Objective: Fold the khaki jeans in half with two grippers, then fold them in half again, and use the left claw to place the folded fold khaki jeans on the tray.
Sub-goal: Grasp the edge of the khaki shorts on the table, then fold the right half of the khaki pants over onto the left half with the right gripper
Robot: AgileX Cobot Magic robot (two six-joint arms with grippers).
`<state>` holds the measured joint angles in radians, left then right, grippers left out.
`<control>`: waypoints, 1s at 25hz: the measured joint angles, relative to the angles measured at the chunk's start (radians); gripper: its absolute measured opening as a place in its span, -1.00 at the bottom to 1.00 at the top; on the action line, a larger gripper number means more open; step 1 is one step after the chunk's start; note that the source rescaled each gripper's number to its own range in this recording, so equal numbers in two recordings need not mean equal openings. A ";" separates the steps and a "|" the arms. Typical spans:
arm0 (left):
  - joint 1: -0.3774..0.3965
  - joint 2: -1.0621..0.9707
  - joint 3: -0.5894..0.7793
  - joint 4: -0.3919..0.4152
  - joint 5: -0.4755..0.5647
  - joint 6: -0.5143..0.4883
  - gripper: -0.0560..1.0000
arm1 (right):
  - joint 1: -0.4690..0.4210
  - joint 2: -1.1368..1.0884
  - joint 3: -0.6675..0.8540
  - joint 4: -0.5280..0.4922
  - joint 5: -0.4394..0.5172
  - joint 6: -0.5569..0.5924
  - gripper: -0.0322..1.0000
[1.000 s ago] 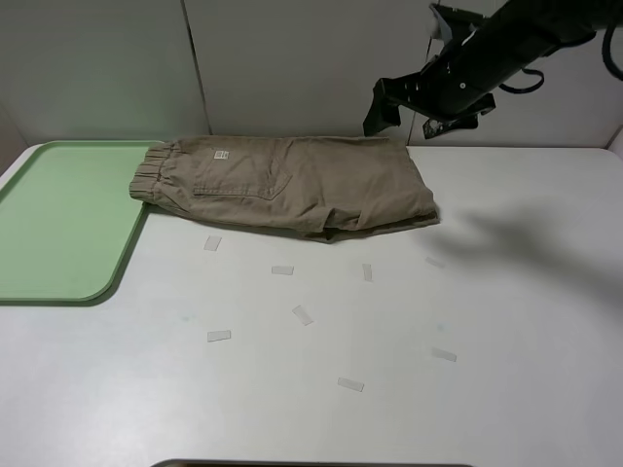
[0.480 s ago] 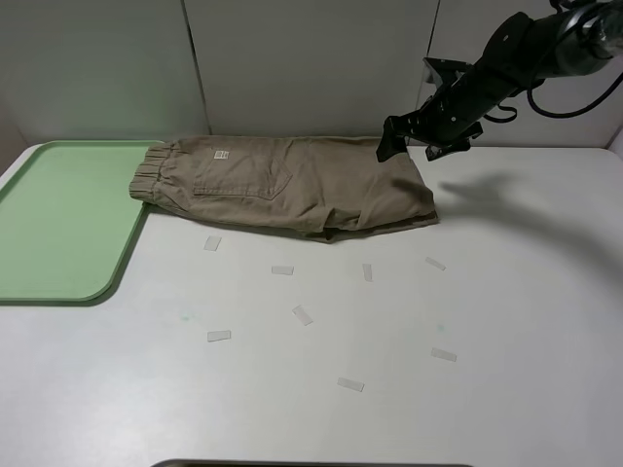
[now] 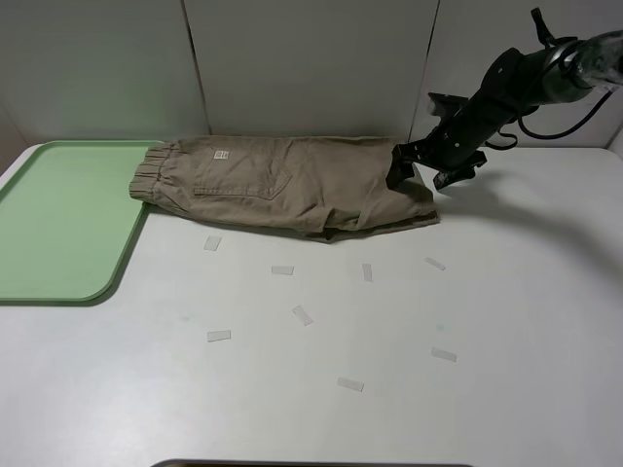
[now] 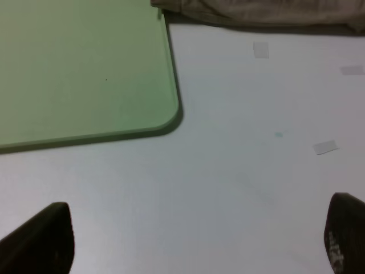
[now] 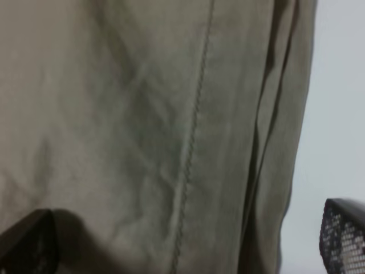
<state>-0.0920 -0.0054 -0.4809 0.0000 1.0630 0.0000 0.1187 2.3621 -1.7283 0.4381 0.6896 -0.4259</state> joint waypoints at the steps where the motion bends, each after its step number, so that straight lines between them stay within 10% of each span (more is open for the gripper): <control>1: 0.000 0.000 0.000 0.000 0.000 0.000 0.75 | -0.003 0.006 -0.002 0.001 0.000 -0.001 1.00; 9: 0.000 0.000 0.000 0.000 0.000 0.000 0.75 | 0.000 0.019 -0.012 0.014 -0.001 -0.001 0.91; 17: 0.000 0.000 0.000 0.000 0.000 0.000 0.75 | 0.027 0.029 -0.013 0.001 0.009 0.054 -0.86; 25: 0.000 0.000 0.000 0.000 0.000 0.000 0.75 | 0.052 0.016 -0.014 -0.066 0.070 0.084 -0.90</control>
<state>-0.0920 -0.0054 -0.4809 0.0000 1.0630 0.0000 0.1711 2.3776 -1.7427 0.3726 0.7595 -0.3419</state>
